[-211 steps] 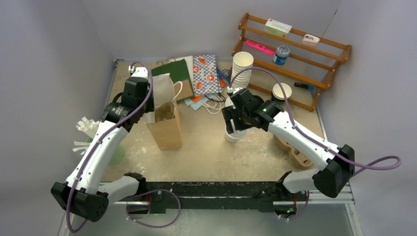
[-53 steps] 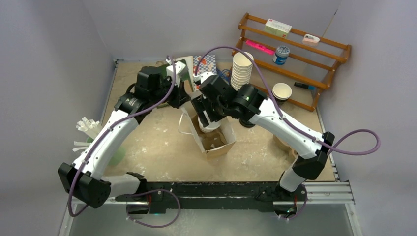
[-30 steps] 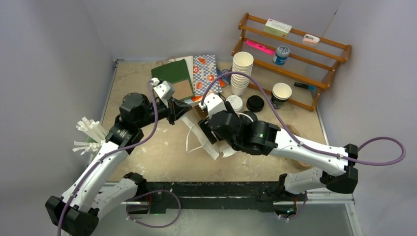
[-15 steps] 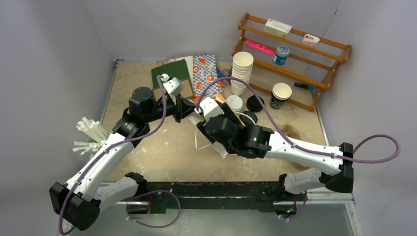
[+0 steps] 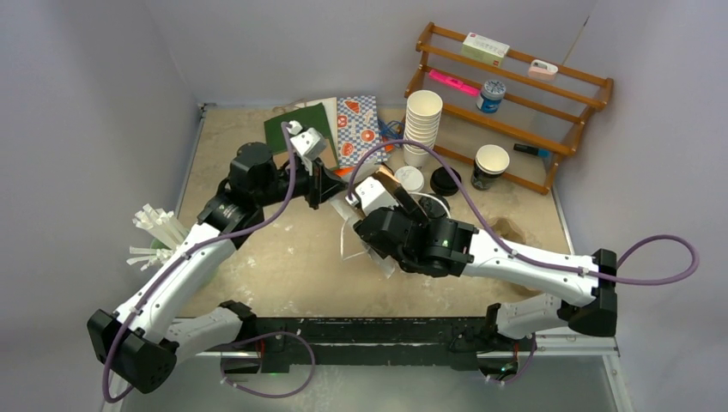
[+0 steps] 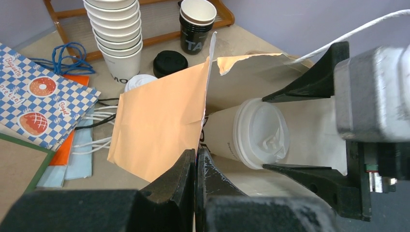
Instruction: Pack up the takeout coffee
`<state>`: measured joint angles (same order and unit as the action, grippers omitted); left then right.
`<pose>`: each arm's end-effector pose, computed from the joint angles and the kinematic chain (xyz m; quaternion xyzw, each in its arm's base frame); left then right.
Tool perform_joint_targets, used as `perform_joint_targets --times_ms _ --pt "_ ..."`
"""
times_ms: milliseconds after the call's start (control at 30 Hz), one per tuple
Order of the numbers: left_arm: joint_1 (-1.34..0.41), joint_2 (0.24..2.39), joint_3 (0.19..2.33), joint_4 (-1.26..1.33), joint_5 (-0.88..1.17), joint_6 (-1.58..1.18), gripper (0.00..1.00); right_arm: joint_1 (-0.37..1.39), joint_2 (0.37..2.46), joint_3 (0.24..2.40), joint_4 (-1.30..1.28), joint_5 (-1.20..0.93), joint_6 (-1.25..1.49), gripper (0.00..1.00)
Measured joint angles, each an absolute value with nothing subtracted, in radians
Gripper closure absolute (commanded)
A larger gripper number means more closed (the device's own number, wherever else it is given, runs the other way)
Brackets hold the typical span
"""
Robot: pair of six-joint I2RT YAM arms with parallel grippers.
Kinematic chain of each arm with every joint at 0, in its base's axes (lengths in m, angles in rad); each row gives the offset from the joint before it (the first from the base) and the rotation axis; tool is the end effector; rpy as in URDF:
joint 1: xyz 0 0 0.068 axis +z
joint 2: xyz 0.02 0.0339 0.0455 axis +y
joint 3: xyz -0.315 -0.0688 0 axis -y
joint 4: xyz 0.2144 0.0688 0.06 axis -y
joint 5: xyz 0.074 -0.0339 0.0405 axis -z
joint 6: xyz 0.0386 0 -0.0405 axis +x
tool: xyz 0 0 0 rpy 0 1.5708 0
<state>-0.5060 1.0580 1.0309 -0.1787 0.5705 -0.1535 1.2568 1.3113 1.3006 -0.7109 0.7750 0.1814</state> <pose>0.1523 -0.1082 0.4204 0.3053 0.7020 -0.4026 0.5019 0.0969 0.2109 0.4086 -0.2984 0.8043 -0.0078 0.5138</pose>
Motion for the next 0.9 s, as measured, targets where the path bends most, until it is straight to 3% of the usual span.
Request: perform_joint_targets --times_ms 300,900 --pt "-0.519 1.081 1.086 -0.252 0.567 -0.127 1.00 1.257 1.368 1.301 -0.828 0.756 0.243 0.57" --pt "-0.519 1.112 1.106 -0.273 0.569 -0.108 1.00 1.246 1.453 1.300 -0.788 0.783 0.223 0.57"
